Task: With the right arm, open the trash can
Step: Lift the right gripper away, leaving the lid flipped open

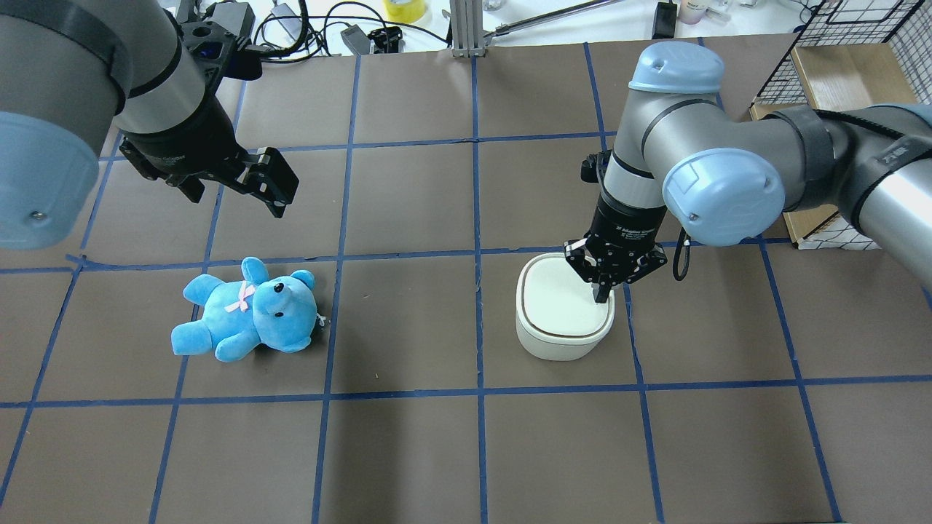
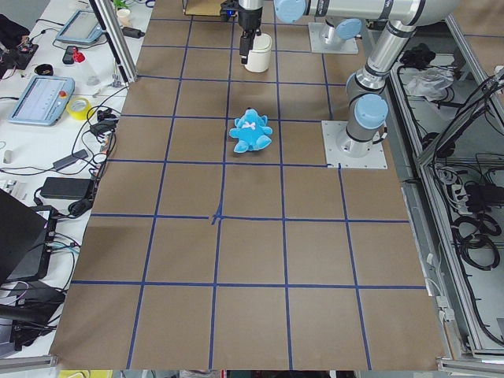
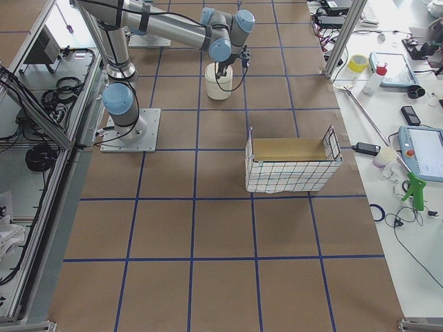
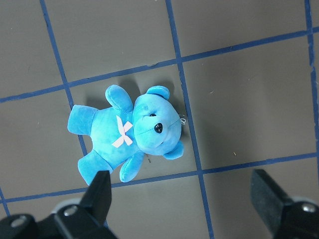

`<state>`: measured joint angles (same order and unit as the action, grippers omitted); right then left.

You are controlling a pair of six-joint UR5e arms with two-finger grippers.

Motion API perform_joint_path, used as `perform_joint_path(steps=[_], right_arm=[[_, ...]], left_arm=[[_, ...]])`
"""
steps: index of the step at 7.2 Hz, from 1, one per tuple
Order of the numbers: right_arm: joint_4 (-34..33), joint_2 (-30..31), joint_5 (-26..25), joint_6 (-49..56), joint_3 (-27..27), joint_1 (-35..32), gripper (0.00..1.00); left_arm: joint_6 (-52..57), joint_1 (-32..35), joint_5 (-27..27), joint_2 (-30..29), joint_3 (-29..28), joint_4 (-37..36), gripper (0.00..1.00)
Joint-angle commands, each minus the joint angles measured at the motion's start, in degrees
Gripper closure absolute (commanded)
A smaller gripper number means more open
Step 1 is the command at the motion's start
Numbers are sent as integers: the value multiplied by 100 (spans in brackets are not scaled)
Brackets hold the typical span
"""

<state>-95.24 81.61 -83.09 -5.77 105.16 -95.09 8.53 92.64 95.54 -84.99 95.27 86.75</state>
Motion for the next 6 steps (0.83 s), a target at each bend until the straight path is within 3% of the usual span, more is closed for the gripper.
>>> perform_joint_path(steps=[1,2,3,4,5,6], right_arm=[[14,83,12,-81,-135,8,100],[32,188,-5,-125,-249,8,98],[84,302,-40,-135,-433,8,80],[102,347,-101,-143,-670,25,47],[111,434,-250,-143,-907,78,4],[94,565,-582,-126,-1110,96,0]], left_arm=[[0,0,0,0,0,0,0],[0,0,0,0,0,0,0],[0,0,0,0,0,0,0],[0,0,0,0,0,0,0],[0,0,0,0,0,0,0],[0,0,0,0,0,0,0]])
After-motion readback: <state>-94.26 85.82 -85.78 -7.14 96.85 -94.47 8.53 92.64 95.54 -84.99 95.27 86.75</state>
